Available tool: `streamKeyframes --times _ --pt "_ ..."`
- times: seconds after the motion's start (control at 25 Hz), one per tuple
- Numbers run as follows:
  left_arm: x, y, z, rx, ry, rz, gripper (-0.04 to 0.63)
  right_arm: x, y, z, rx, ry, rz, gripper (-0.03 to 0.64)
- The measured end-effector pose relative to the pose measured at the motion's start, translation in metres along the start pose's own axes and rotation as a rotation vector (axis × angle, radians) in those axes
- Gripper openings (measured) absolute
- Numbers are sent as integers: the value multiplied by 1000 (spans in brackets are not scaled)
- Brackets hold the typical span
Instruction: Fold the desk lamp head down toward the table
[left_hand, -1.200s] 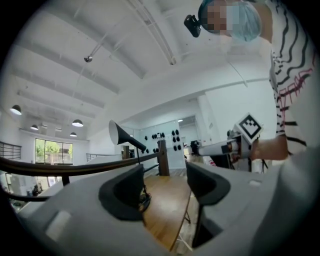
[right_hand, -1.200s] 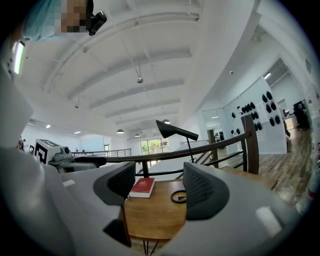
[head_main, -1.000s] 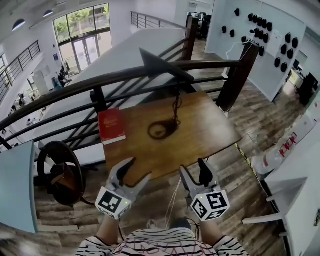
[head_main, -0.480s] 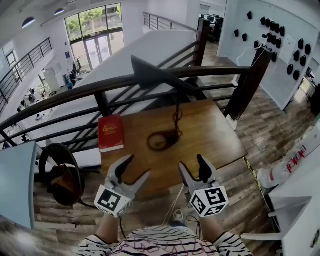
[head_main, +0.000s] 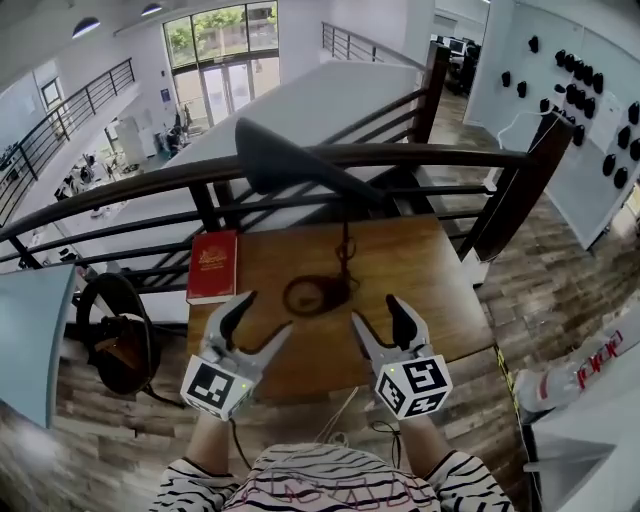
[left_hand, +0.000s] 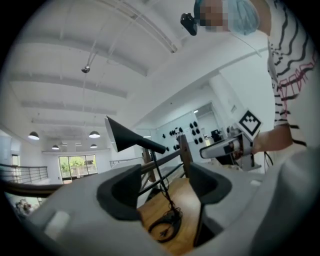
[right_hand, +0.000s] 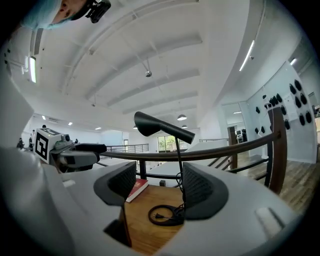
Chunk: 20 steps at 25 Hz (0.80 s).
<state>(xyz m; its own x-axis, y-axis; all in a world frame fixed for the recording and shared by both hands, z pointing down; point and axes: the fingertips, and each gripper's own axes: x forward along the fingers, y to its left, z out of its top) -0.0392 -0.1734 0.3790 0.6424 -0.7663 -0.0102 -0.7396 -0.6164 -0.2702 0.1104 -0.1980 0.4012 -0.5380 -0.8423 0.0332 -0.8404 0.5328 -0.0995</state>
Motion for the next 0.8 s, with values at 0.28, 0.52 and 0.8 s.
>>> streamKeyframes --times 0.28,0.52,0.8 --pt "25 29 29 107 18 49 310 39 -19 4 -25 20 61 270" --pt "60 66 46 252 15 22 328 83 -52 -7 -31 43 27 270" --pt "91 109 86 547 32 -58 393 137 -65 -6 -44 68 -5 262"
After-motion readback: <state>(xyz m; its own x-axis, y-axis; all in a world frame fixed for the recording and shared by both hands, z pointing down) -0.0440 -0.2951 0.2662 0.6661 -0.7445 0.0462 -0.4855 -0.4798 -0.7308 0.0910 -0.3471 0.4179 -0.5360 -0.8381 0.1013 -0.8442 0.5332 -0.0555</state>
